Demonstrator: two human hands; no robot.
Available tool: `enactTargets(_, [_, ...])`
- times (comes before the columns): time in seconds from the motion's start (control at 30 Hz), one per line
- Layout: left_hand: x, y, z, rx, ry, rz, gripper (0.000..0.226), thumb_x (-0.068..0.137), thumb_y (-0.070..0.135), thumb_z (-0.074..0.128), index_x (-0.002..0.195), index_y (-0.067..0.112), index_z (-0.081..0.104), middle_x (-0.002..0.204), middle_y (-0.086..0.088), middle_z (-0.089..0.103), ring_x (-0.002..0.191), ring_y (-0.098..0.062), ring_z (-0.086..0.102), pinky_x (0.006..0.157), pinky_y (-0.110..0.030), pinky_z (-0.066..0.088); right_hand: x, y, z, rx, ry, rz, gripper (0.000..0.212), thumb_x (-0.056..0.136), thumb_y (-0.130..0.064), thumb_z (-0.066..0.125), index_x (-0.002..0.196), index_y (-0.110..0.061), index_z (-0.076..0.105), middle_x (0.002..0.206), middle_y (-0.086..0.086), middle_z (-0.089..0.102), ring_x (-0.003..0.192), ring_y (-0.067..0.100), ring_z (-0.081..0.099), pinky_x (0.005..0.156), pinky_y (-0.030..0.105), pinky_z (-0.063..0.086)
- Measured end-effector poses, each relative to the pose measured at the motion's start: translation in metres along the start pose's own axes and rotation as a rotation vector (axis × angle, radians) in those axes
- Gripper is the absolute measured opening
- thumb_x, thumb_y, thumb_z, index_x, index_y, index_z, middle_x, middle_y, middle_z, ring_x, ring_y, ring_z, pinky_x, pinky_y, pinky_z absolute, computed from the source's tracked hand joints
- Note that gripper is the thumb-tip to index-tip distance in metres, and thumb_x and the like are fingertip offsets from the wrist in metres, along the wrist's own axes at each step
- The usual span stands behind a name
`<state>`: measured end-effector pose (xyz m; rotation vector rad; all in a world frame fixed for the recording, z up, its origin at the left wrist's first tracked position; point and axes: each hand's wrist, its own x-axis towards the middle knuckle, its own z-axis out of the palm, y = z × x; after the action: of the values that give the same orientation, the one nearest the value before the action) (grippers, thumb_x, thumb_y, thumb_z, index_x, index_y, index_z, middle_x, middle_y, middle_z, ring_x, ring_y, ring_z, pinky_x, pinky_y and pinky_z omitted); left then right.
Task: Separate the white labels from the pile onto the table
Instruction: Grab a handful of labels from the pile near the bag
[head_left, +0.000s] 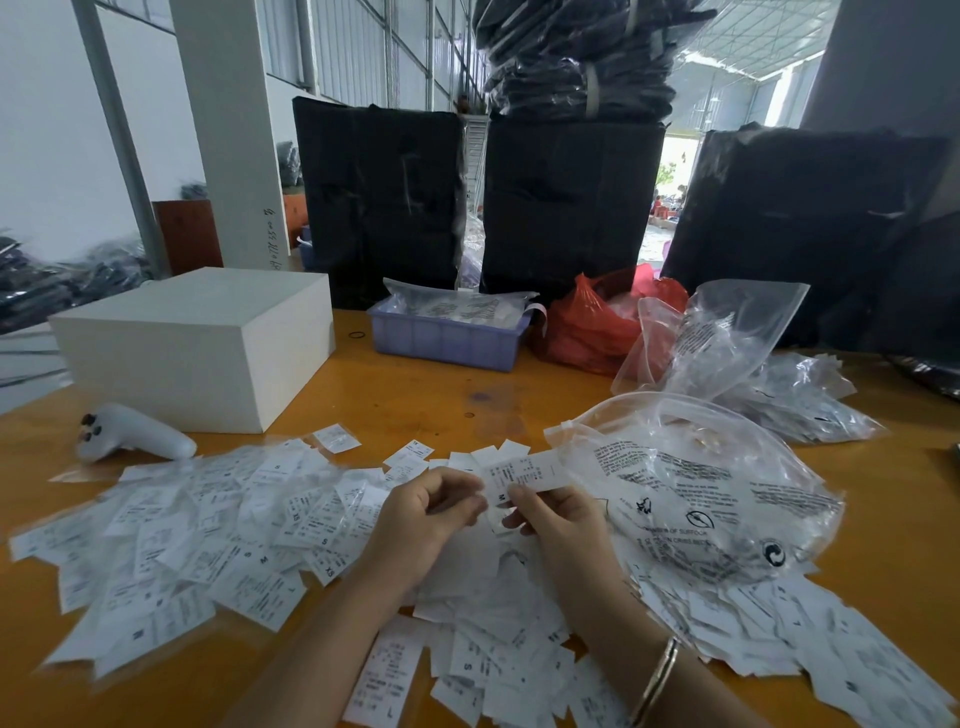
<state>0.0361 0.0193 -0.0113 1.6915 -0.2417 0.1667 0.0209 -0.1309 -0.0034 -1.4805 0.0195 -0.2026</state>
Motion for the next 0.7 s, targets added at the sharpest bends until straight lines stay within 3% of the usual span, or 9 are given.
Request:
enactTargets(0.27, [-0.0005, 0.0036, 0.0006, -0.067, 0.006, -0.025, 0.018, 0.082, 0.009, 0.071, 0.092, 0.024, 0.072, 0.085, 0.014, 0.074, 0.082, 0.0, 0.068, 0.065, -0.007, 0.048, -0.0014, -0.0038, -0.0092, 0.151, 0.082, 0.022, 0.021, 0.081, -0.03, 0.068, 0.084, -0.01, 0.072, 0.079, -0.003, 0.073, 0.068, 0.004, 0.062, 0.07, 0.024, 0.047])
enactTargets(0.5, [0.0005, 0.0035, -0.0002, -0.018, 0.029, -0.012, 0.016, 0.081, 0.016, 0.072, 0.086, 0.031, 0.072, 0.089, 0.02, 0.072, 0.09, 0.002, 0.066, 0.071, -0.01, 0.05, -0.0033, -0.0008, -0.0018, 0.07, 0.079, 0.013, 0.014, 0.077, -0.032, 0.073, 0.072, -0.019, 0.072, 0.063, -0.01, 0.068, 0.055, -0.006, 0.058, 0.05, 0.008, 0.043])
enactTargets(0.7, [0.0009, 0.0028, -0.0003, -0.016, 0.03, -0.012, 0.015, 0.08, 0.019, 0.073, 0.085, 0.033, 0.073, 0.091, 0.019, 0.073, 0.093, 0.0, 0.066, 0.075, -0.014, 0.052, -0.003, -0.0017, -0.0006, 0.087, 0.072, -0.055, 0.01, 0.081, -0.024, 0.071, 0.073, -0.018, 0.073, 0.066, -0.008, 0.07, 0.059, -0.005, 0.06, 0.052, 0.007, 0.044])
